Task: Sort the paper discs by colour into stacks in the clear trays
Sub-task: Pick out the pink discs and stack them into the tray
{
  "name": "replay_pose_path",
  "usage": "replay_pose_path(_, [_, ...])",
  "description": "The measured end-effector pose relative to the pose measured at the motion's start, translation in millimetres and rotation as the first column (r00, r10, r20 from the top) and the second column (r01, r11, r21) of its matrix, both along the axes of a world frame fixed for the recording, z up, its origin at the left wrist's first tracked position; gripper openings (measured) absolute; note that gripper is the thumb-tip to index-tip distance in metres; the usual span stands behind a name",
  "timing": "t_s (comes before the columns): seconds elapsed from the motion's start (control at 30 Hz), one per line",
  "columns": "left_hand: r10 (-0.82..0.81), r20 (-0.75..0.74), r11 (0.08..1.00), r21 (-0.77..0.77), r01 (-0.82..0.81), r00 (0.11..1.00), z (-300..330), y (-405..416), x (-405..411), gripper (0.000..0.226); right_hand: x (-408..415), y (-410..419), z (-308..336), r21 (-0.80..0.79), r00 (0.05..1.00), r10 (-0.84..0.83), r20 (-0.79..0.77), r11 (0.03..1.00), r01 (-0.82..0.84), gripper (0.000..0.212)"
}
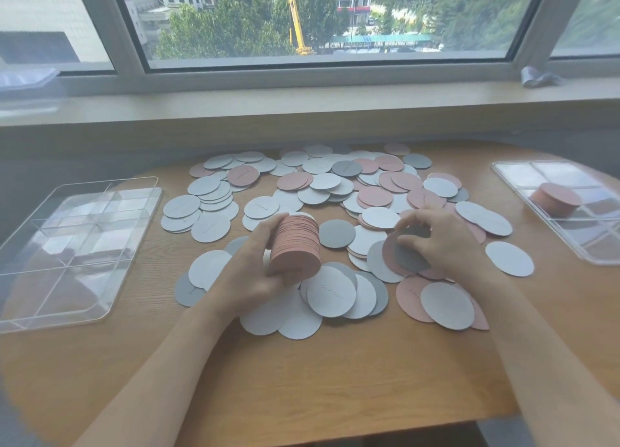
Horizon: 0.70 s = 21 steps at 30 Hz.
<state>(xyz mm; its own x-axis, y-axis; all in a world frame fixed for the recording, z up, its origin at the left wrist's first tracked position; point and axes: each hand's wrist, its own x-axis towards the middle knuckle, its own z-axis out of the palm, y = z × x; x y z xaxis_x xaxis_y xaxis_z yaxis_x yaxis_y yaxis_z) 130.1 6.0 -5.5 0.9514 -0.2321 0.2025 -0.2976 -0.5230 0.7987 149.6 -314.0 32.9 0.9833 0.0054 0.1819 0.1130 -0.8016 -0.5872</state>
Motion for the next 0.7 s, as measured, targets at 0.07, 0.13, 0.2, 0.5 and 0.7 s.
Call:
replay_pose_path(0.07, [-0.013,-0.014,1.000,-0.004,0.013,1.000,0.1,-0.5,-1.0,0.094,-0.4,-1.0,1.4,0.056,1.000,-0.005,-0.023,0.998,0.006,0.015])
replay_pose_path(0.13, [-0.026,-0.020,1.000,-0.002,0.026,0.999,0.6,-0.8,-1.9,0.094,-1.9,-1.8,2.6,0.086,0.999,0.007,-0.051,0.996,-0.003,0.019])
replay_pose_path(0.2, [-0.040,-0.026,0.999,-0.001,0.040,0.999,0.4,-1.4,-2.8,0.094,-3.8,-2.6,3.5,0.097,0.998,0.016,-0.067,0.995,-0.009,0.022])
replay_pose_path(0.5, [-0.085,-0.049,0.996,-0.019,0.084,0.995,3.5,-3.7,-5.9,0.093,-14.4,-0.9,5.0,0.182,0.998,0.036,-0.060,0.983,-0.025,0.026])
replay_pose_path(0.7, [-0.091,-0.053,0.996,-0.024,0.090,0.994,3.5,-3.5,-5.0,0.092,-21.8,6.6,14.1,0.437,0.992,0.088,-0.092,0.899,-0.040,0.039])
